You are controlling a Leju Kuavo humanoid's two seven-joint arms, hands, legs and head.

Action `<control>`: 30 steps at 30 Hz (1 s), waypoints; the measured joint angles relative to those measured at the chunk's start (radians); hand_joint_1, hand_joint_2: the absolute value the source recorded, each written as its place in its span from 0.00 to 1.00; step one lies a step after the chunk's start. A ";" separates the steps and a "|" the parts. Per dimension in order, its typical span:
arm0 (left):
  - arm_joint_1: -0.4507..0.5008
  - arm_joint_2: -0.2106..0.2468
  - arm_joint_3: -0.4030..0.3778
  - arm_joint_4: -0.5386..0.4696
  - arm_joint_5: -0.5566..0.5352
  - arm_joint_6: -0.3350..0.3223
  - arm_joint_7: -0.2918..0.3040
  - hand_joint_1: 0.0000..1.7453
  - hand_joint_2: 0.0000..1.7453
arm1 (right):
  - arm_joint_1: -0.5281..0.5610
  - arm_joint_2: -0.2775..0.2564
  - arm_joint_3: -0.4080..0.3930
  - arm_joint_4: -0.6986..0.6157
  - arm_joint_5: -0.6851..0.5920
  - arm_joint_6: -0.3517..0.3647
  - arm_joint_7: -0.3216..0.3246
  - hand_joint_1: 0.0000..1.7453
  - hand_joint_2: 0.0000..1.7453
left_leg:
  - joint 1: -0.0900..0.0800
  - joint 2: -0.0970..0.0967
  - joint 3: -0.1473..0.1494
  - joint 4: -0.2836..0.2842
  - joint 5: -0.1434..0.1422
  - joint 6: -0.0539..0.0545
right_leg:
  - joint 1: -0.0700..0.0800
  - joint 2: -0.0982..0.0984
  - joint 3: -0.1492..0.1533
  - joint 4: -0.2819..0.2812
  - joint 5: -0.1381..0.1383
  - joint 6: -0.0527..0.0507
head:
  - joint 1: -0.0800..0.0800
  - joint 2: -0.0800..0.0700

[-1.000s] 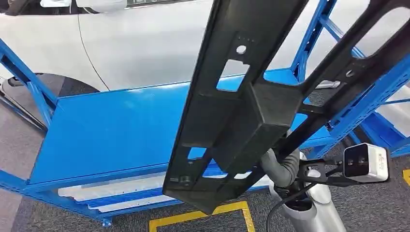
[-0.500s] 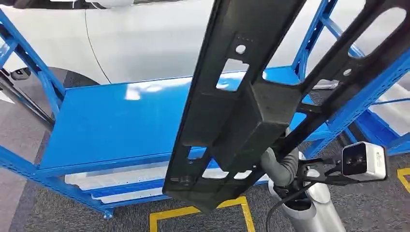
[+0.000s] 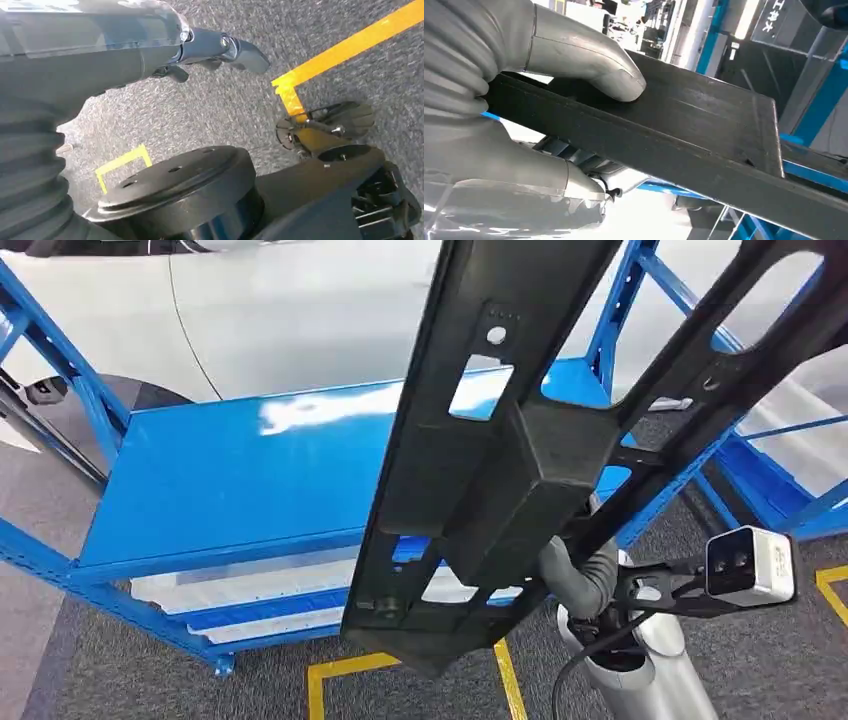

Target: Take the parts from the cabinet and place them on the table.

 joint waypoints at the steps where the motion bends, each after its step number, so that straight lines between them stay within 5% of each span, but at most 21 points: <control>1: -0.001 0.000 0.000 0.000 0.000 0.000 0.002 0.00 1.00 | 0.000 0.000 0.000 0.002 0.002 0.000 0.000 0.95 1.00 | 0.001 0.000 -0.026 0.078 -0.058 -0.003 | 0.002 -0.001 -0.010 0.000 0.007 -0.003 | 0.000 0.000; 3: -0.005 0.001 0.000 0.000 -0.002 0.000 0.005 0.00 1.00 | 0.001 0.000 0.000 0.006 0.007 -0.003 0.000 0.95 1.00 | 0.001 0.000 -0.065 0.218 -0.130 -0.007 | 0.006 -0.002 -0.030 0.002 0.021 -0.005 | 0.000 0.000; 4: -0.006 0.001 0.000 0.000 -0.005 0.000 0.007 0.00 1.00 | 0.003 0.000 0.000 0.008 0.008 -0.008 0.000 0.95 1.00 | 0.001 0.000 -0.062 0.245 -0.130 -0.008 | 0.008 -0.003 -0.040 0.003 0.029 -0.004 | 0.000 0.000; 5: -0.005 0.001 0.000 0.000 -0.006 0.000 0.011 0.00 1.00 | 0.004 0.000 0.000 0.008 0.009 -0.014 0.000 0.95 1.00 | 0.001 0.000 -0.036 0.223 -0.108 -0.006 | 0.009 -0.003 -0.050 0.004 0.035 -0.004 | 0.000 0.000; 7: 0.000 0.001 0.000 0.000 -0.009 0.001 0.024 0.00 1.00 | 0.009 0.000 0.000 0.008 0.009 -0.023 -0.001 0.95 1.00 | 0.001 0.000 0.072 0.067 -0.039 0.004 | 0.011 -0.001 -0.064 0.008 0.046 0.000 | 0.000 0.000; 8: 0.004 0.002 0.000 0.000 -0.010 0.001 0.024 0.00 1.00 | 0.012 0.000 0.000 0.011 0.010 -0.023 -0.007 0.95 1.00 | 0.000 0.000 0.134 -0.028 -0.023 0.013 | 0.011 0.000 -0.068 0.010 0.051 0.003 | 0.000 0.000; 9: 0.007 0.003 0.000 0.000 -0.013 0.001 0.023 0.00 1.00 | 0.016 0.000 0.000 0.012 0.012 -0.021 -0.014 0.95 1.00 | -0.007 0.000 0.163 -0.080 -0.045 0.017 | 0.016 0.001 -0.073 0.011 0.056 0.009 | 0.000 0.000; 13: 0.011 0.004 0.000 0.000 -0.015 -0.003 0.019 0.00 1.00 | 0.017 0.000 0.000 0.016 0.020 -0.015 -0.025 0.95 1.00 | -0.010 -0.002 0.141 -0.090 -0.020 0.031 | 0.013 -0.001 -0.076 0.001 0.085 0.037 | 0.000 0.000; 14: 0.010 0.003 0.000 0.000 -0.015 -0.005 0.018 0.00 1.00 | 0.018 0.000 -0.001 0.016 0.020 -0.015 -0.026 0.95 1.00 | -0.001 0.005 0.141 -0.099 -0.005 0.036 | 0.008 0.003 -0.084 0.011 0.069 0.041 | 0.000 0.000; 17: 0.006 0.003 0.000 0.000 -0.015 -0.005 0.015 0.00 1.00 | 0.019 0.000 -0.002 0.016 0.022 -0.015 -0.028 0.95 1.00 | -0.002 0.006 0.111 -0.100 0.020 0.051 | 0.005 0.003 -0.147 0.190 -0.084 0.051 | 0.000 0.000; 18: 0.007 0.003 0.000 0.000 -0.014 -0.005 0.014 0.00 1.00 | 0.019 0.000 -0.002 0.016 0.022 -0.016 -0.027 0.95 1.00 | -0.003 0.007 0.099 -0.098 0.027 0.051 | 0.004 0.003 -0.169 0.267 -0.117 0.054 | 0.000 0.000; 19: 0.006 0.003 0.000 0.000 -0.013 -0.005 0.014 0.00 1.00 | 0.018 0.000 -0.002 0.017 0.022 -0.016 -0.025 0.95 1.00 | -0.003 0.007 0.087 -0.094 0.034 0.050 | 0.003 0.003 -0.176 0.311 -0.120 0.057 | 0.000 0.000; 21: 0.004 0.003 0.000 0.000 -0.008 -0.005 0.013 0.00 1.00 | 0.014 0.000 -0.001 0.018 0.020 -0.017 -0.016 0.95 1.00 | -0.003 0.007 0.068 -0.084 0.042 0.046 | 0.002 0.003 -0.123 0.258 -0.071 0.058 | 0.000 0.000; 23: 0.001 0.002 0.000 0.000 -0.008 -0.005 0.011 0.00 1.00 | 0.003 0.000 0.000 0.019 0.016 -0.019 -0.013 0.95 1.00 | -0.003 0.007 0.054 -0.071 0.045 0.041 | 0.000 0.002 -0.005 0.082 -0.018 0.054 | 0.000 0.000; 24: -0.002 0.002 0.000 0.000 -0.008 -0.003 0.011 0.00 1.00 | -0.007 0.000 0.000 0.019 0.014 -0.023 -0.010 0.95 1.00 | -0.007 0.006 0.043 -0.064 0.046 0.037 | 0.003 0.003 0.043 0.006 -0.044 0.047 | 0.000 0.000; 28: -0.001 0.001 0.000 0.000 -0.006 0.003 0.012 0.00 1.00 | -0.019 0.003 0.000 0.018 0.004 -0.033 0.002 0.95 1.00 | -0.009 0.005 0.036 -0.065 0.066 0.011 | 0.009 0.003 0.022 0.003 -0.021 0.018 | 0.000 0.000; 30: -0.001 0.001 0.000 0.000 -0.006 0.006 0.012 0.00 1.00 | -0.026 0.006 0.001 0.018 0.003 -0.033 0.004 0.95 1.00 | -0.005 0.004 0.020 -0.033 0.023 0.002 | 0.003 -0.002 0.012 -0.004 -0.005 0.002 | 0.000 0.000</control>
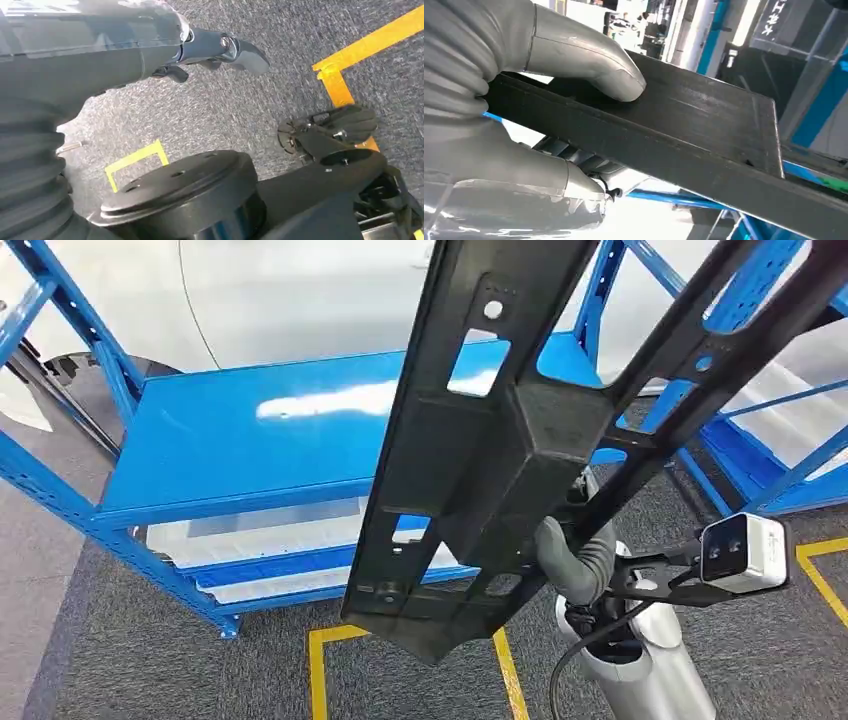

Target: Take the parts from the cabinet and place them on the table.

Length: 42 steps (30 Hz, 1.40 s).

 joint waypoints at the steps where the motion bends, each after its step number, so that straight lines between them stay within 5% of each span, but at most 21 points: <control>1: 0.000 0.000 0.000 0.000 0.000 0.000 0.000 0.00 1.00 | -0.002 0.005 0.000 0.000 0.000 -0.001 0.000 0.95 1.00 | 0.001 -0.001 -0.024 0.064 -0.056 -0.003 | 0.001 -0.001 -0.009 0.000 0.006 -0.007 | 0.000 0.000; 3: -0.003 0.000 0.000 0.000 0.000 0.000 0.000 0.00 1.00 | -0.002 0.008 0.000 0.000 0.001 -0.003 0.002 0.95 1.00 | 0.002 0.000 -0.071 0.214 -0.142 -0.009 | 0.004 -0.003 -0.025 0.001 0.019 -0.008 | 0.000 0.000; 5: -0.007 0.000 0.000 0.000 0.000 0.000 0.000 0.00 1.00 | -0.001 0.010 0.000 0.000 0.003 -0.003 0.005 0.95 1.00 | 0.002 0.000 -0.069 0.270 -0.145 -0.011 | 0.005 -0.004 -0.044 0.004 0.032 -0.006 | 0.000 0.000; 8: -0.004 0.000 0.000 0.000 -0.002 0.000 0.003 0.00 1.00 | -0.001 0.010 0.000 -0.002 0.003 -0.002 0.008 0.95 1.00 | 0.002 0.000 0.074 0.060 -0.046 -0.002 | 0.004 -0.001 -0.063 0.012 0.044 0.001 | 0.000 0.000; 9: -0.003 0.000 0.000 0.000 -0.002 0.000 0.003 0.00 1.00 | 0.000 0.010 -0.001 -0.004 0.003 -0.002 0.008 0.95 1.00 | 0.001 -0.001 0.120 -0.028 -0.053 0.005 | 0.004 -0.001 -0.067 0.014 0.047 0.006 | 0.000 0.000; 13: -0.001 0.000 0.000 0.000 -0.002 0.000 0.003 0.00 1.00 | -0.001 0.011 -0.001 -0.005 0.004 -0.002 0.009 0.95 1.00 | -0.008 -0.005 0.120 -0.047 -0.045 0.022 | 0.006 -0.002 -0.075 0.010 0.073 0.033 | 0.000 0.000; 14: 0.000 -0.001 0.000 0.000 -0.002 -0.001 0.003 0.00 1.00 | 0.000 0.011 -0.002 -0.005 0.004 -0.002 0.009 0.95 1.00 | 0.004 -0.001 0.114 -0.060 -0.030 0.031 | 0.009 0.000 -0.082 0.012 0.073 0.039 | 0.000 0.000; 16: -0.005 -0.002 0.000 0.000 -0.002 -0.003 0.003 0.00 1.00 | 0.000 0.011 -0.004 -0.006 0.004 0.000 0.009 0.95 1.00 | 0.003 0.002 0.096 -0.059 -0.012 0.047 | 0.005 0.004 -0.113 0.082 -0.009 0.046 | 0.000 0.000; 18: -0.004 -0.002 0.000 0.000 -0.002 -0.003 0.003 0.00 1.00 | 0.004 0.011 -0.004 -0.005 0.004 0.000 0.009 0.95 1.00 | 0.000 0.004 0.074 -0.057 0.003 0.050 | 0.002 0.004 -0.164 0.238 -0.103 0.054 | 0.000 0.000; 19: -0.003 -0.002 0.000 0.000 -0.002 -0.004 0.003 0.00 1.00 | 0.006 0.011 -0.004 -0.005 0.004 0.000 0.009 0.95 1.00 | -0.002 0.004 0.063 -0.055 0.009 0.050 | 0.002 0.004 -0.182 0.303 -0.123 0.056 | 0.000 0.000; 21: -0.001 -0.002 0.000 0.001 -0.002 -0.005 0.003 0.00 1.00 | 0.008 0.011 -0.005 -0.005 0.004 0.000 0.009 0.95 1.00 | -0.003 0.004 0.042 -0.047 0.020 0.048 | 0.002 0.004 -0.152 0.292 -0.090 0.056 | 0.000 0.000; 23: -0.002 -0.002 0.000 0.001 -0.002 -0.005 0.003 0.00 1.00 | 0.008 0.011 -0.008 -0.005 0.004 0.002 0.009 0.95 1.00 | -0.004 0.003 0.026 -0.037 0.025 0.044 | 0.003 0.004 -0.040 0.126 -0.026 0.048 | 0.000 0.000; 24: -0.003 -0.003 0.000 0.001 -0.002 -0.005 0.003 0.00 1.00 | 0.006 0.011 -0.009 -0.005 0.004 0.003 0.009 0.95 1.00 | -0.004 0.003 0.021 -0.030 0.027 0.041 | 0.005 0.004 0.017 0.032 -0.025 0.040 | 0.000 0.000; 29: -0.003 -0.005 0.000 0.001 -0.002 -0.006 0.003 0.00 1.00 | 0.008 0.011 -0.011 -0.008 0.003 0.006 0.009 0.95 1.00 | -0.010 0.002 0.010 -0.033 0.051 0.012 | 0.009 0.004 0.015 -0.003 -0.011 0.008 | 0.000 0.000; 31: -0.004 -0.004 0.000 0.001 -0.002 -0.005 0.003 0.00 1.00 | 0.006 0.011 -0.011 -0.008 0.003 0.006 0.009 0.95 1.00 | -0.006 -0.001 -0.011 0.012 -0.009 0.004 | 0.004 -0.001 0.003 -0.008 0.005 -0.005 | 0.000 0.000; 33: -0.006 -0.003 0.000 0.001 -0.001 -0.005 0.002 0.00 1.00 | 0.008 0.011 -0.011 -0.008 0.003 0.006 0.010 0.95 1.00 | -0.001 -0.001 -0.062 0.170 -0.117 -0.006 | 0.005 -0.003 -0.019 -0.008 0.022 -0.010 | 0.000 0.000; 35: -0.011 -0.002 0.000 0.001 -0.001 -0.006 0.001 0.00 1.00 | 0.009 0.011 -0.011 -0.008 0.003 0.006 0.010 0.95 1.00 | 0.001 -0.001 -0.081 0.268 -0.149 -0.013 | 0.005 -0.004 -0.040 -0.005 0.037 -0.007 | 0.000 0.000; 37: -0.010 -0.002 0.000 0.001 -0.002 -0.006 0.001 0.00 1.00 | 0.010 0.011 -0.011 -0.008 0.003 0.006 0.010 0.95 1.00 | 0.007 0.000 -0.012 0.187 -0.093 -0.015 | 0.004 -0.003 -0.059 0.001 0.049 -0.003 | 0.000 0.000; 39: -0.008 -0.001 0.000 0.001 -0.002 -0.006 0.003 0.00 1.00 | 0.009 0.011 -0.011 -0.008 0.003 0.006 0.010 0.95 1.00 | 0.010 0.000 0.106 0.001 -0.036 -0.013 | 0.003 -0.001 -0.072 0.010 0.056 0.006 | 0.000 0.000; 40: -0.008 -0.001 0.000 0.001 -0.002 -0.007 0.003 0.00 1.00 | 0.009 0.012 -0.011 -0.009 0.003 0.008 0.011 0.95 1.00 | 0.006 -0.002 0.137 -0.050 -0.064 -0.007 | 0.006 -0.001 -0.080 0.013 0.061 0.013 | 0.000 0.000; 42: -0.008 -0.001 0.000 0.001 -0.002 -0.007 0.002 0.00 1.00 | 0.009 0.015 -0.010 -0.013 0.005 0.012 0.013 0.95 1.00 | 0.000 -0.006 0.117 -0.047 -0.050 0.006 | 0.005 -0.002 -0.083 0.014 0.073 0.026 | 0.000 0.000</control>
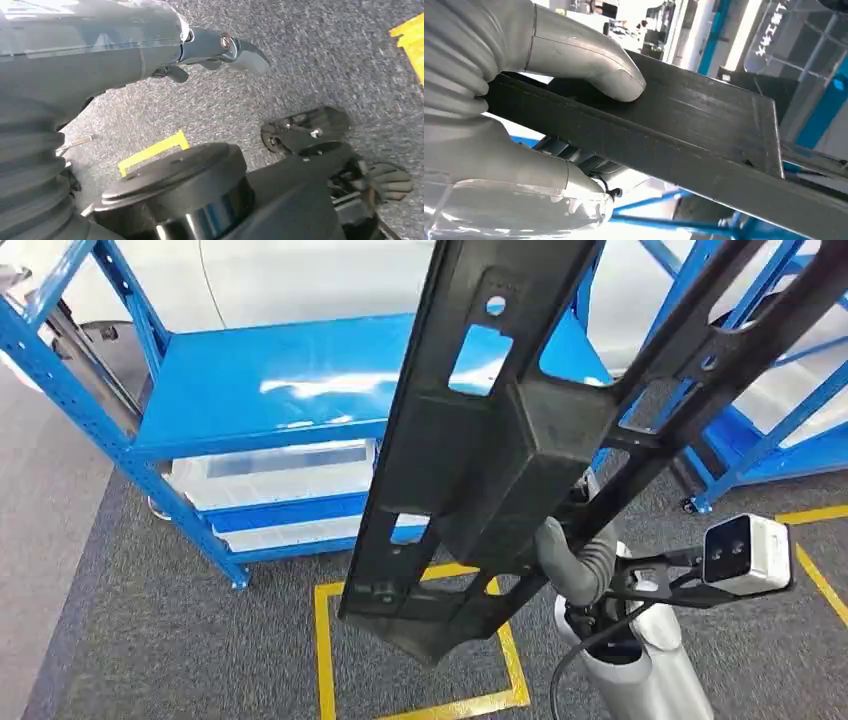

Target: Take the parts from the cabinet and place them on the table.

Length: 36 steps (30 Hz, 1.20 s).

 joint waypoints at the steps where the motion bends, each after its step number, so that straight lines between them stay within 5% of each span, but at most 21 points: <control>1: 0.002 0.000 0.000 0.000 -0.001 0.001 0.000 0.00 1.00 | 0.000 0.002 0.000 -0.002 0.001 0.002 0.000 0.95 1.00 | -0.002 -0.001 -0.006 0.005 0.003 0.005 | -0.002 0.000 -0.001 -0.003 0.009 0.007 | 0.000 0.000; 3: 0.003 0.000 0.000 0.000 -0.005 0.001 0.000 0.00 1.00 | 0.001 0.005 0.000 -0.008 0.004 0.003 0.005 0.95 1.00 | 0.009 0.004 -0.015 -0.006 0.024 0.023 | -0.004 0.003 -0.010 0.000 0.008 0.019 | 0.000 0.000; 5: 0.001 0.000 0.000 0.000 -0.006 0.002 0.000 0.00 1.00 | 0.000 0.006 0.000 -0.011 0.005 0.003 0.005 0.95 1.00 | 0.007 0.005 -0.025 -0.006 0.034 0.032 | -0.003 0.004 -0.025 0.030 -0.036 0.023 | 0.000 0.000; 7: -0.001 0.000 0.000 0.000 -0.006 0.002 0.000 0.00 1.00 | 0.001 0.008 0.000 -0.013 0.008 0.003 0.007 0.95 1.00 | 0.005 0.007 -0.049 -0.006 0.051 0.040 | -0.004 0.005 -0.074 0.174 -0.148 0.029 | 0.000 0.000; 8: -0.001 0.000 0.000 0.000 -0.006 0.002 0.000 0.00 1.00 | 0.001 0.008 0.000 -0.013 0.009 0.003 0.007 0.95 1.00 | 0.003 0.008 -0.061 -0.004 0.060 0.040 | -0.004 0.005 -0.098 0.254 -0.185 0.032 | 0.000 0.000; 9: 0.000 0.000 0.000 0.000 -0.006 0.002 0.000 0.00 1.00 | 0.003 0.009 0.000 -0.013 0.009 0.003 0.007 0.95 1.00 | 0.002 0.008 -0.073 -0.003 0.068 0.040 | -0.004 0.005 -0.107 0.305 -0.194 0.033 | 0.000 0.000; 11: 0.000 0.000 0.000 0.000 -0.008 0.002 0.000 0.00 1.00 | 0.004 0.011 0.000 -0.013 0.014 0.002 0.009 0.95 1.00 | 0.000 0.008 -0.095 0.001 0.082 0.038 | -0.004 0.005 -0.050 0.256 -0.142 0.029 | 0.000 0.000; 13: -0.002 -0.001 0.000 0.000 -0.009 0.001 0.001 0.00 1.00 | 0.004 0.014 0.000 -0.016 0.019 -0.004 0.014 0.95 1.00 | -0.002 0.007 -0.108 0.006 0.091 0.033 | -0.002 0.005 0.067 0.088 -0.093 0.018 | 0.000 0.000; 14: -0.003 -0.002 0.000 0.000 -0.010 0.001 0.001 0.00 1.00 | 0.002 0.015 0.000 -0.021 0.022 -0.010 0.016 0.95 1.00 | -0.002 0.007 -0.112 0.010 0.094 0.029 | 0.001 0.004 0.118 0.004 -0.115 0.007 | 0.000 0.000; 18: -0.005 -0.002 0.000 0.000 -0.018 -0.002 0.003 0.00 1.00 | 0.005 0.018 -0.002 -0.026 0.032 -0.021 0.018 0.95 1.00 | -0.003 0.008 -0.117 0.006 0.116 0.006 | 0.012 0.006 0.119 -0.018 -0.101 -0.014 | 0.000 0.000; 19: -0.005 -0.001 0.000 0.000 -0.018 -0.002 0.004 0.00 1.00 | 0.006 0.019 -0.002 -0.026 0.033 -0.026 0.018 0.95 1.00 | -0.004 0.007 -0.122 0.013 0.109 0.000 | -0.001 0.001 0.117 -0.030 -0.087 -0.026 | 0.000 0.000; 21: -0.005 -0.001 0.000 0.000 -0.018 -0.003 0.004 0.00 1.00 | 0.006 0.020 -0.002 -0.027 0.033 -0.028 0.015 0.95 1.00 | -0.001 0.004 -0.154 0.093 0.023 -0.009 | 0.000 -0.001 0.100 -0.031 -0.073 -0.040 | 0.000 0.000; 23: -0.008 0.000 0.000 0.000 -0.018 -0.003 0.005 0.00 1.00 | 0.010 0.020 -0.002 -0.029 0.033 -0.029 0.015 0.95 1.00 | 0.001 0.004 -0.200 0.247 -0.071 -0.017 | 0.001 -0.002 0.080 -0.029 -0.059 -0.039 | 0.000 0.000; 24: -0.009 0.000 0.000 0.000 -0.018 -0.003 0.005 0.00 1.00 | 0.013 0.020 -0.002 -0.029 0.034 -0.029 0.015 0.95 1.00 | 0.002 0.004 -0.211 0.305 -0.089 -0.021 | 0.001 -0.003 0.069 -0.027 -0.051 -0.038 | 0.000 0.000; 26: -0.010 0.000 0.000 0.000 -0.019 -0.002 0.007 0.00 1.00 | 0.018 0.020 -0.002 -0.029 0.034 -0.030 0.014 0.95 1.00 | 0.005 0.005 -0.172 0.283 -0.051 -0.023 | 0.000 -0.003 0.049 -0.022 -0.040 -0.034 | 0.000 0.000; 28: -0.008 0.000 0.000 0.000 -0.020 0.000 0.010 0.00 1.00 | 0.019 0.020 -0.002 -0.029 0.034 -0.030 0.009 0.95 1.00 | 0.009 0.005 -0.058 0.112 0.017 -0.021 | -0.001 0.000 0.036 -0.014 -0.033 -0.028 | 0.000 0.000; 29: -0.008 0.000 0.000 0.000 -0.022 0.000 0.010 0.00 1.00 | 0.020 0.020 -0.002 -0.031 0.035 -0.030 0.006 0.95 1.00 | 0.009 0.004 -0.006 0.021 0.011 -0.016 | -0.001 0.000 0.030 -0.009 -0.031 -0.023 | 0.000 0.000; 30: -0.009 0.000 0.000 0.000 -0.023 0.000 0.009 0.00 1.00 | 0.020 0.020 -0.003 -0.034 0.036 -0.030 0.004 0.95 1.00 | 0.005 0.002 0.014 -0.001 0.002 -0.014 | 0.004 0.001 0.022 -0.005 -0.028 -0.018 | 0.000 0.000; 33: -0.007 0.000 -0.001 0.000 -0.024 0.000 0.004 0.00 1.00 | 0.024 0.019 -0.003 -0.034 0.037 -0.030 0.000 0.95 1.00 | 0.000 0.001 -0.005 -0.001 0.009 0.002 | 0.003 0.000 0.019 -0.008 -0.012 0.003 | 0.000 0.000; 34: -0.006 0.000 -0.001 0.000 -0.024 0.000 0.003 0.00 1.00 | 0.024 0.019 -0.004 -0.034 0.037 -0.030 0.000 0.95 1.00 | 0.007 0.003 -0.006 -0.011 0.019 0.015 | 0.004 0.001 0.016 -0.006 -0.010 0.010 | 0.000 0.000; 36: -0.009 -0.002 -0.001 0.000 -0.024 0.000 0.002 0.00 1.00 | 0.025 0.019 -0.006 -0.035 0.036 -0.029 -0.001 0.95 1.00 | 0.008 0.006 -0.014 -0.012 0.031 0.030 | -0.001 0.004 -0.011 0.054 -0.066 0.016 | 0.000 0.000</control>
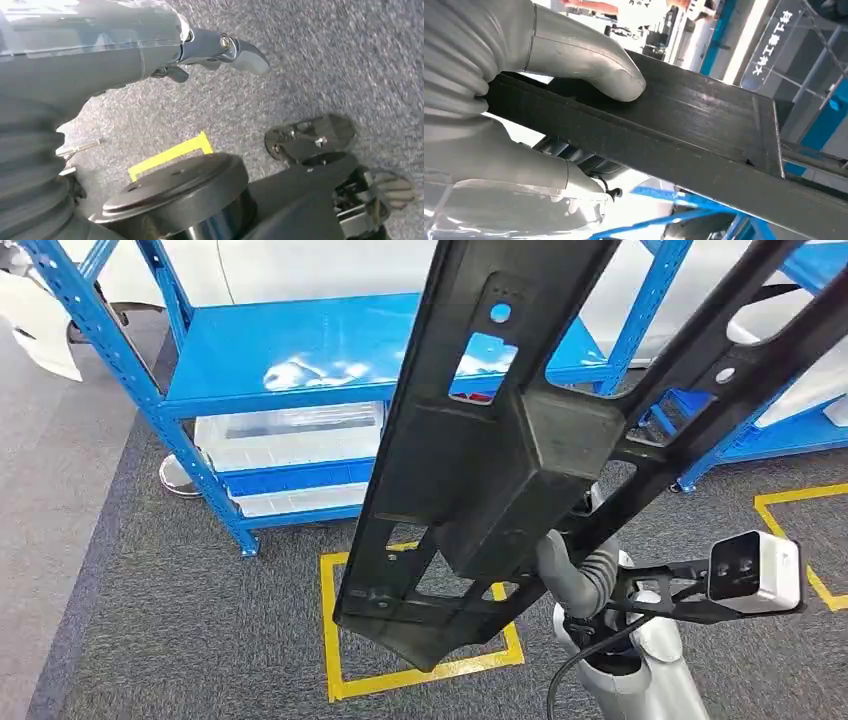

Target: Take the parts from the cabinet and place them on the table.

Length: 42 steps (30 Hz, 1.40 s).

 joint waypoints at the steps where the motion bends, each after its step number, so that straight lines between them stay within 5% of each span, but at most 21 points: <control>1: 0.000 0.000 0.000 0.000 0.000 -0.002 -0.001 0.00 1.00 | 0.001 0.000 -0.001 0.000 0.000 0.001 0.000 0.95 1.00 | -0.001 0.001 -0.008 0.001 0.005 0.005 | -0.001 0.001 -0.037 0.088 -0.052 0.004 | 0.000 0.000; 3: 0.002 0.000 0.000 0.000 0.000 -0.005 -0.002 0.00 1.00 | 0.007 0.000 -0.002 0.001 -0.004 0.003 0.000 0.95 1.00 | -0.005 0.003 -0.023 0.003 0.014 0.005 | -0.001 0.001 -0.100 0.244 -0.114 0.008 | 0.000 0.000; 4: 0.003 0.000 0.000 0.000 0.000 -0.005 -0.002 0.00 1.00 | 0.008 0.000 -0.002 0.001 -0.007 0.004 0.000 0.95 1.00 | -0.006 0.003 -0.028 0.005 0.016 0.005 | -0.001 0.001 -0.103 0.256 -0.110 0.008 | 0.000 0.000; 5: 0.004 0.000 0.000 0.000 0.000 -0.005 -0.002 0.00 1.00 | 0.009 -0.001 -0.002 0.001 -0.011 0.005 0.000 0.95 1.00 | -0.007 0.003 -0.032 0.008 0.017 0.004 | -0.001 0.001 -0.080 0.223 -0.086 0.006 | 0.000 0.000; 8: 0.004 -0.002 0.000 0.000 0.000 -0.005 -0.003 0.00 1.00 | 0.007 -0.002 -0.002 0.001 -0.018 0.005 0.000 0.95 1.00 | -0.010 0.002 -0.033 0.014 0.017 0.003 | 0.001 0.001 0.063 -0.020 0.018 -0.010 | 0.000 0.000; 9: 0.003 -0.003 0.000 0.000 0.000 -0.005 -0.003 0.00 1.00 | 0.006 -0.002 -0.002 0.001 -0.021 0.005 0.000 0.95 1.00 | -0.014 0.003 -0.040 0.017 0.018 -0.004 | 0.005 0.000 0.080 -0.049 -0.007 -0.018 | 0.000 0.000; 13: 0.000 -0.003 0.000 0.000 0.000 -0.004 -0.004 0.00 1.00 | 0.005 -0.003 -0.002 0.001 -0.025 0.007 0.000 0.95 1.00 | -0.016 0.004 -0.048 0.017 0.025 -0.024 | 0.005 0.004 0.066 -0.065 0.010 -0.036 | 0.000 0.000; 15: 0.001 -0.003 0.000 0.000 0.000 -0.004 -0.004 0.00 1.00 | 0.003 -0.005 -0.002 0.001 -0.026 0.009 0.000 0.95 1.00 | -0.012 0.001 -0.071 0.068 -0.019 -0.034 | 0.000 0.000 0.070 -0.073 0.016 -0.047 | 0.000 0.000; 17: 0.000 -0.003 0.000 0.000 0.001 -0.003 -0.005 0.00 1.00 | 0.004 -0.005 -0.002 0.001 -0.027 0.010 0.000 0.95 1.00 | -0.007 0.000 -0.141 0.223 -0.098 -0.042 | 0.001 0.000 0.066 -0.073 0.018 -0.050 | 0.000 0.000; 19: -0.002 -0.003 0.000 0.000 0.002 -0.004 -0.007 0.00 1.00 | 0.005 -0.005 -0.002 0.002 -0.027 0.011 0.000 0.95 1.00 | -0.006 0.001 -0.183 0.322 -0.124 -0.048 | 0.001 0.000 0.063 -0.071 0.019 -0.050 | 0.000 0.000; 21: -0.002 -0.003 0.000 0.000 0.000 -0.004 -0.007 0.00 1.00 | 0.006 -0.006 -0.002 0.002 -0.027 0.012 0.000 0.95 1.00 | -0.002 0.001 -0.149 0.261 -0.069 -0.049 | 0.001 0.004 0.065 -0.068 0.019 -0.050 | 0.000 0.000; 23: 0.002 -0.002 0.000 0.000 0.000 -0.003 -0.005 0.00 1.00 | 0.005 -0.006 -0.002 0.002 -0.027 0.012 0.000 0.95 1.00 | 0.002 -0.001 -0.061 0.083 0.022 -0.046 | 0.000 0.010 0.067 -0.063 0.016 -0.045 | 0.000 0.000; 25: 0.001 -0.002 0.000 0.000 0.000 -0.003 -0.005 0.00 1.00 | 0.005 -0.006 -0.001 0.002 -0.027 0.012 0.000 0.95 1.00 | -0.001 -0.009 -0.038 0.019 0.009 -0.037 | 0.006 0.015 0.052 -0.052 0.017 -0.032 | 0.000 0.000; 29: 0.004 -0.002 0.000 0.000 0.000 -0.004 -0.005 0.00 1.00 | 0.006 -0.006 -0.002 0.002 -0.027 0.012 0.000 0.95 1.00 | 0.004 -0.006 -0.045 0.015 0.025 -0.012 | 0.002 0.014 0.045 -0.052 0.018 -0.008 | 0.000 0.000; 30: 0.003 -0.002 0.000 0.000 0.000 -0.003 -0.005 0.00 1.00 | 0.004 -0.007 -0.002 0.002 -0.027 0.012 0.000 0.95 1.00 | 0.003 -0.005 -0.046 0.014 0.028 -0.007 | 0.001 0.010 0.034 -0.023 -0.006 -0.004 | 0.000 0.000; 33: 0.002 -0.003 0.000 0.000 0.000 -0.003 -0.005 0.00 1.00 | 0.007 -0.007 -0.002 0.002 -0.027 0.013 0.000 0.95 1.00 | 0.001 0.001 -0.054 0.015 0.031 -0.001 | -0.001 0.009 -0.068 0.197 -0.114 0.005 | 0.000 0.000; 34: 0.004 -0.003 0.000 0.000 0.000 -0.003 -0.005 0.00 1.00 | 0.008 -0.007 -0.002 0.002 -0.027 0.012 0.000 0.95 1.00 | 0.000 0.003 -0.057 0.017 0.031 -0.001 | -0.002 0.009 -0.096 0.256 -0.126 0.006 | 0.000 0.000; 36: 0.004 -0.003 0.000 0.000 0.000 -0.003 -0.005 0.00 1.00 | 0.009 -0.008 -0.002 0.003 -0.027 0.012 0.000 0.95 1.00 | -0.001 0.005 -0.057 0.019 0.031 -0.001 | -0.001 0.009 -0.066 0.201 -0.077 0.003 | 0.000 0.000; 38: 0.002 -0.003 0.000 0.000 0.000 -0.003 -0.005 0.00 1.00 | 0.007 -0.008 -0.002 0.002 -0.027 0.012 0.000 0.95 1.00 | -0.001 0.006 -0.054 0.022 0.029 -0.004 | -0.001 0.003 0.033 0.014 0.010 -0.006 | 0.000 0.000; 39: 0.002 -0.005 0.000 0.000 0.000 -0.004 -0.005 0.00 1.00 | 0.007 -0.008 -0.002 0.002 -0.027 0.013 0.000 0.95 1.00 | -0.001 0.006 -0.055 0.022 0.029 -0.006 | 0.001 -0.006 0.060 -0.046 0.008 -0.011 | 0.000 0.000; 42: 0.001 -0.005 0.000 0.000 0.000 -0.005 -0.005 0.00 1.00 | 0.008 -0.009 -0.002 0.002 -0.027 0.014 -0.001 0.95 1.00 | -0.007 0.009 -0.061 0.021 0.032 -0.023 | 0.011 0.000 0.055 -0.052 0.009 -0.025 | 0.000 0.000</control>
